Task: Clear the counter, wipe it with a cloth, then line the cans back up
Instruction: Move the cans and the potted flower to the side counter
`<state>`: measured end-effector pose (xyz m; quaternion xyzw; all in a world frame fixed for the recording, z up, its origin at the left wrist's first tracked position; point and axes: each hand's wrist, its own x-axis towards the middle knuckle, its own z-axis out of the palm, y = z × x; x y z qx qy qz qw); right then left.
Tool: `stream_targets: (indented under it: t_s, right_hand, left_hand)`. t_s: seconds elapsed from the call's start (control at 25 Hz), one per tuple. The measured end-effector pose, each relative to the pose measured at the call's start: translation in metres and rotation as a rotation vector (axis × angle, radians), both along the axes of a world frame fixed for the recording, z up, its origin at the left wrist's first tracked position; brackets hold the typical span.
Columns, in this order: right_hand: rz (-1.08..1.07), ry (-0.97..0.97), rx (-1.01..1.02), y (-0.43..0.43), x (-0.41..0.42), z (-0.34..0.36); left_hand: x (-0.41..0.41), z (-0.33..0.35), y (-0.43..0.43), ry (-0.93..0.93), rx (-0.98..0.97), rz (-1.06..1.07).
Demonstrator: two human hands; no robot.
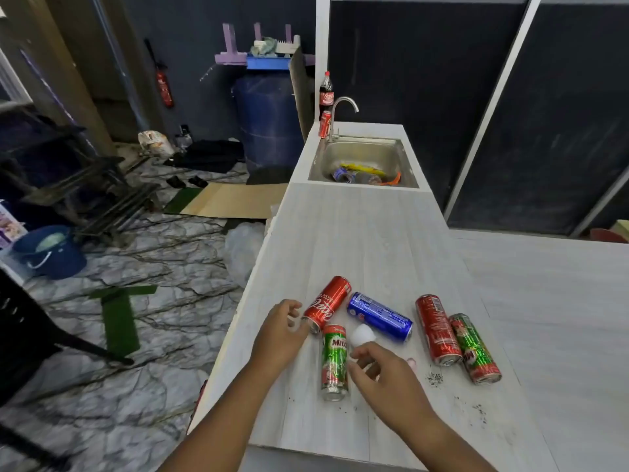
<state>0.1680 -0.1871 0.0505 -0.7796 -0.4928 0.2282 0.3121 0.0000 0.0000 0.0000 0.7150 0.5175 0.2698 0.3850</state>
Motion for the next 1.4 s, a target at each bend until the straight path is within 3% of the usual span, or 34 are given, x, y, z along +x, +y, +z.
stream_targets:
  t_s: [0.2,0.4,0.52,0.84,1.12,1.4]
  right_hand:
    - [-0.116,0.016,-0.069,0.025,-0.029,-0.019]
    - [-0.132,-0.115,-0.181,0.045,-0.043,-0.025]
    - [-0.165,-0.084,-0.185,0.048,-0.047,-0.026]
    - [-0.285,0.165,0.105,0.032,-0.046,-0.016]
    - [-0.286,0.372,0.384,0.009,0.003,0.01]
    - [-0.319,0.409,0.499,-0.029,0.109,0.031]
  left_hand:
    - [0.016,0.002,0.014,0.156,-0.033,-0.06]
    - [0.017,-0.003,0.016,0.181,-0.018,-0.098]
    - [0.017,-0.007,0.017,0.135,-0.02,-0.071]
    - [0.009,0.014,-0.001,-0.229,0.044,0.002]
    - [0.036,0.06,-0.029,-0.32,0.358,-0.076]
    - [0.129,0.105,-0.071,-0.452,0.34,-0.174]
